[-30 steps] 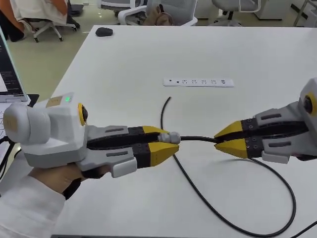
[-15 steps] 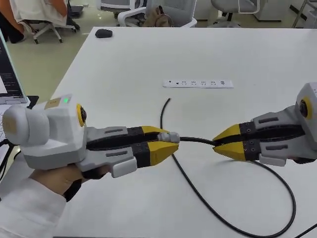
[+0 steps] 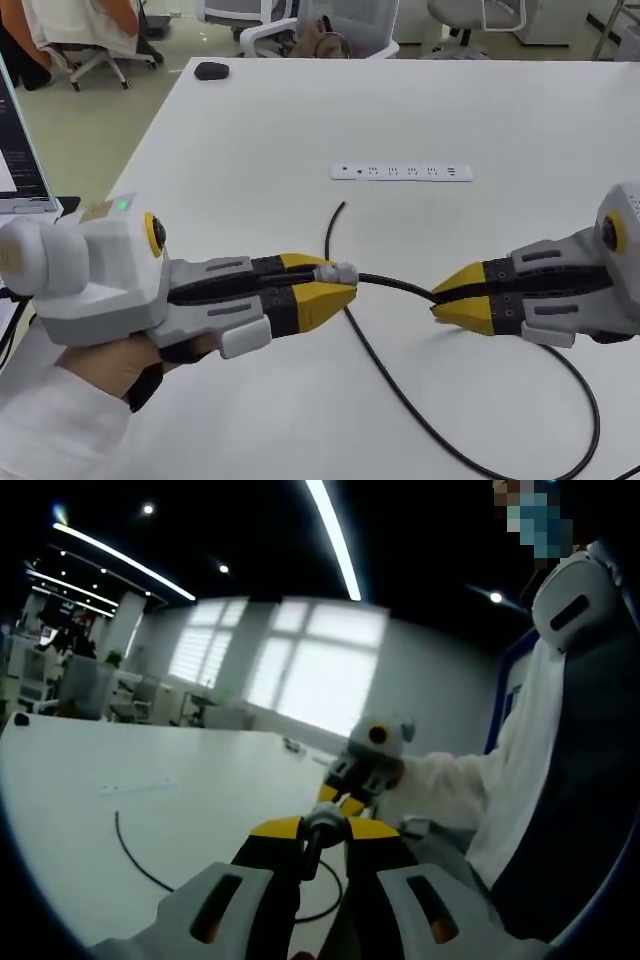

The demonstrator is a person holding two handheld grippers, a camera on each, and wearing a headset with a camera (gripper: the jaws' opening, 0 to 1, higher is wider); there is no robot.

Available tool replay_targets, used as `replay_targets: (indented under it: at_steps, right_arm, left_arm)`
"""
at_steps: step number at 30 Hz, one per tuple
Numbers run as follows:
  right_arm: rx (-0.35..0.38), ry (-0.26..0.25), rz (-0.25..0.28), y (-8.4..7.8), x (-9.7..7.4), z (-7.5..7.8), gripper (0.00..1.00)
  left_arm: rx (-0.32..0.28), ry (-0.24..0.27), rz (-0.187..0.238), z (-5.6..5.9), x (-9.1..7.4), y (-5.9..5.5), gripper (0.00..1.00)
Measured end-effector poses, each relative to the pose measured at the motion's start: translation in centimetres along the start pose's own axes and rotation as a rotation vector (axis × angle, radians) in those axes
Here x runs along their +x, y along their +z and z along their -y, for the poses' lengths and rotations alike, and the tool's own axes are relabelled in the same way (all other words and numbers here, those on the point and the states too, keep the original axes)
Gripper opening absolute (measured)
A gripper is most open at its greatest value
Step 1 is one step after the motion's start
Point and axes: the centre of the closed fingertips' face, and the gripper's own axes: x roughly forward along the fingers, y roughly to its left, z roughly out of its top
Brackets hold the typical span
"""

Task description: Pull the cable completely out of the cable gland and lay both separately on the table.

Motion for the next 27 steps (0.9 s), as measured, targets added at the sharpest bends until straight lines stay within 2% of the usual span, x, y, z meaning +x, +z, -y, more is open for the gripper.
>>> replay_targets:
  at_steps: [7,27]
  right_arm:
    - [0.011,-0.007,-0.027,-1.3,0.0,0.2,0.04]
    - [0.067,-0.058,-0.042,-3.4,-1.2,1.2,0.03]
  left_arm:
    - [-0.012,0.016,0.009,-0.3,-0.5,0.1,0.17]
    - [-0.016,0.089,0.035,-2.0,-2.8,0.3,0.17]
